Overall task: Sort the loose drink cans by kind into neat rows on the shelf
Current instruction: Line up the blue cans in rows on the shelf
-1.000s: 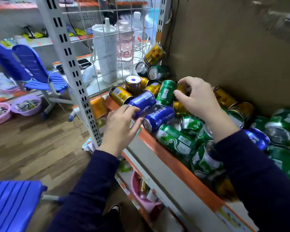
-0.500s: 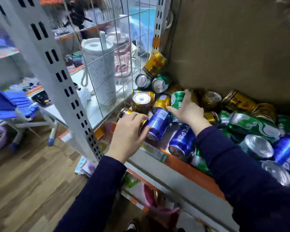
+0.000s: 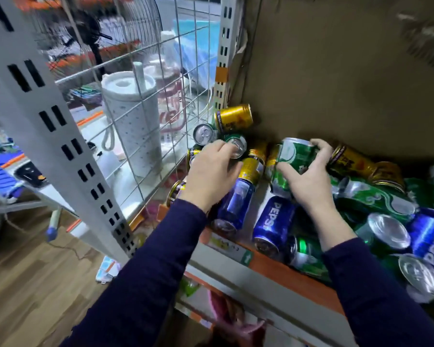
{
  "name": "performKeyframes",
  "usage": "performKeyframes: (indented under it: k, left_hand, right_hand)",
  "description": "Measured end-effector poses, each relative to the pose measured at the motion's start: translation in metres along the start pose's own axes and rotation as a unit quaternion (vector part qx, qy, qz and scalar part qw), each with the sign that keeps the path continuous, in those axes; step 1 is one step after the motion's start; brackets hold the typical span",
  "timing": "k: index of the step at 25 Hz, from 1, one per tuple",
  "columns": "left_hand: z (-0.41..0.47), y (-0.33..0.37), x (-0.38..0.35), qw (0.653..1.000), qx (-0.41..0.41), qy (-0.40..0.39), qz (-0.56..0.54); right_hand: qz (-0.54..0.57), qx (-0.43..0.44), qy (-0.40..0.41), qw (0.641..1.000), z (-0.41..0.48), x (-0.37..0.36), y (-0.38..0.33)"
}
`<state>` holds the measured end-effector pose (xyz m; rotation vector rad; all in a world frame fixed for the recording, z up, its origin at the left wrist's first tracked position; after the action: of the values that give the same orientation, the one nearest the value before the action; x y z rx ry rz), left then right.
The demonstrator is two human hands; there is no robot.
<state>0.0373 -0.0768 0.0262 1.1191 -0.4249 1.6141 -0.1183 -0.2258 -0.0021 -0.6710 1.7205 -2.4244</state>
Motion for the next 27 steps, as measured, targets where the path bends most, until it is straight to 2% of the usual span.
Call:
performKeyframes:
  k: [6, 12, 15, 18, 22, 24, 27]
  left_hand:
    - [0.082, -0.002, -0.027, 0.998, -0.002, -0.008, 0.06]
    - [0.123, -0.024, -0.068, 0.985, -0.005, -0.09, 0.146]
    - [0.133, -0.03, -0.067, 0.977, 0.015, -0.069, 0.199]
    - [0.137, -0.032, -0.058, 0.979, 0.043, -0.042, 0.196]
    - [0.127, -0.035, -0.043, 0.99, 0.078, -0.02, 0.113]
    - [0.118, -0.03, -0.029, 0.997, 0.079, 0.009, 0.012]
    - [0.096, -0.007, -0.011, 0.988, 0.067, 0.028, -0.133]
  right_hand:
    - [-0.04, -0.028, 0.01, 0.999, 0.0, 0.017, 0.012]
    - [-0.016, -0.055, 0.017, 0.998, 0.004, 0.024, 0.03]
    - [0.004, -0.059, 0.028, 0.998, 0.004, 0.026, 0.034]
    - [0.012, -0.055, 0.029, 0.998, 0.002, 0.029, 0.031]
    - [0.023, -0.044, 0.052, 0.997, -0.002, 0.041, 0.02]
    - [0.036, -0.039, 0.064, 0.997, -0.004, 0.048, 0.012]
    - [0.071, -0.031, 0.088, 0.993, -0.012, 0.062, 0.003]
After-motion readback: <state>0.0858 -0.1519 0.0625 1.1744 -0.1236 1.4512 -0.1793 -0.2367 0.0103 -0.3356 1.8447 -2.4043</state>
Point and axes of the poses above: each hand's wrist, its own z-axis towards the middle knuckle, its own x-axis out of the back of the hand, y = z × x, the point moved 10 cm from there along z, towards the middle knuckle, and after that the axes turned 13 degrees about z, right-handed, at the moved point
